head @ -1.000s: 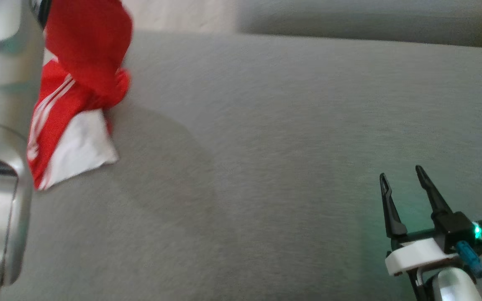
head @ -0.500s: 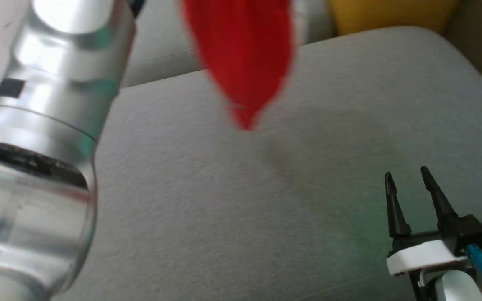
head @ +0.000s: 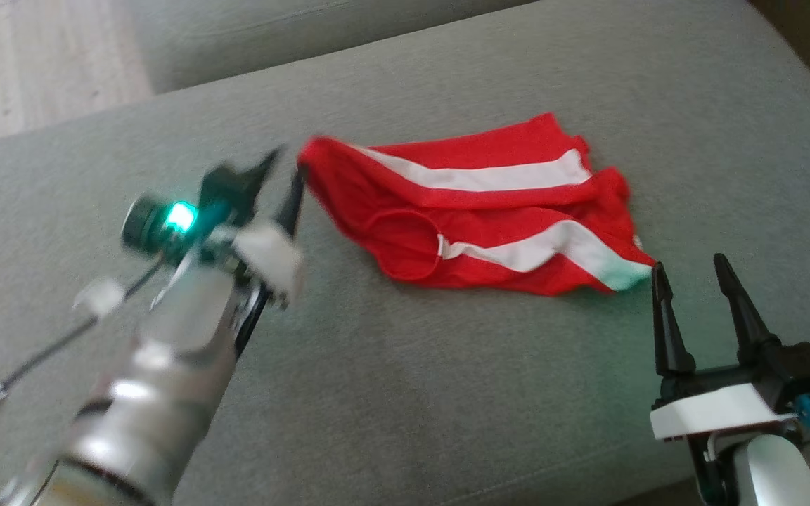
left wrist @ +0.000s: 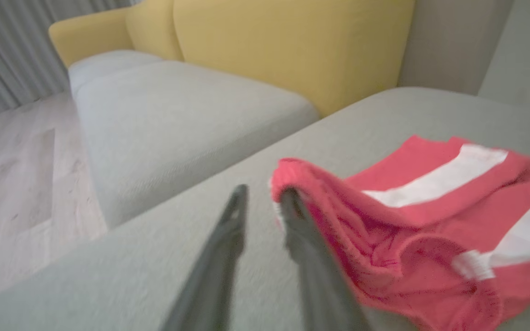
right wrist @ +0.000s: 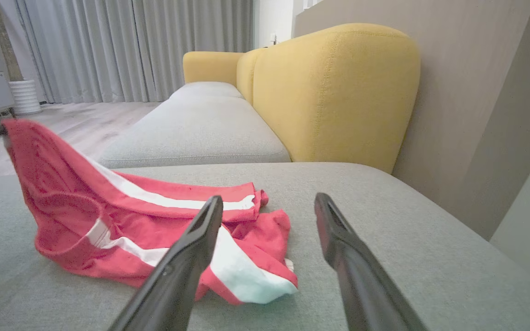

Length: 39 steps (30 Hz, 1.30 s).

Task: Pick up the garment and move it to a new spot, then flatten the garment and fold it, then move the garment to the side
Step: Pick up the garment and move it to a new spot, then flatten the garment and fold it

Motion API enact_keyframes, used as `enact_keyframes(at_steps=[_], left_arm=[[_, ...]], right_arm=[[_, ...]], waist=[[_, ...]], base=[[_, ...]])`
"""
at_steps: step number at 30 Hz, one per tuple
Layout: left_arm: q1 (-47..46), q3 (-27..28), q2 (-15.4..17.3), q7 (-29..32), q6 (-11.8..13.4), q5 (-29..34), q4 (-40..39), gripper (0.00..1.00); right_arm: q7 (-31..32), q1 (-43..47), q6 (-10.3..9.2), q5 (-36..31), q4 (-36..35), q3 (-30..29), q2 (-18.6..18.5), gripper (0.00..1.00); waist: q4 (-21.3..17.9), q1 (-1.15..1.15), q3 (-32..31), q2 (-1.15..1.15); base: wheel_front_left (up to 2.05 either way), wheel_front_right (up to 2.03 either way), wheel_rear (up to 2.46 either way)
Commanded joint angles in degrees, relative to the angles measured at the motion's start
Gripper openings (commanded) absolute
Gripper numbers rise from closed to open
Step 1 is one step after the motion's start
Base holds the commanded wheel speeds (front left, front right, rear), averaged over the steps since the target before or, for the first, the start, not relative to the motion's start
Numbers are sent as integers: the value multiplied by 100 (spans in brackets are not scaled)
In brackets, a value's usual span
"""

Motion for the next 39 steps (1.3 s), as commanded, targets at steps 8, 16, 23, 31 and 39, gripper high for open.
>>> enact_keyframes(at_steps=[8, 16, 23, 31, 39], left_arm=[[1763, 1451, 328, -93, 346, -386, -1581, 100], [4311, 2788, -4, -94, 1033, 616, -4415, 100], [5625, 3109, -171, -95, 1143, 1534, -6066, 100], [6262, 3076, -180, -95, 1107, 2110, -6372, 100], [6485, 3153, -181, -95, 972, 2190, -6230, 100]], right_arm=[[-61, -4, 41, 113, -27, 80, -20, 100], [-61, 410, 41, 161, 45, 49, -19, 100], [-61, 903, 41, 173, -102, 69, -19, 100], [-61, 1369, 41, 301, -328, 326, -19, 100], [-61, 1621, 41, 418, -298, 370, -19, 100]], waist=[[826, -1, -208, 0], [1592, -1, -809, 0], [1880, -1, -1187, 0], [1855, -1, -1634, 0], [1846, -1, -1833, 0]], base=[[0, 0, 0], [0, 0, 0], [0, 0, 0], [0, 0, 0], [0, 0, 0]])
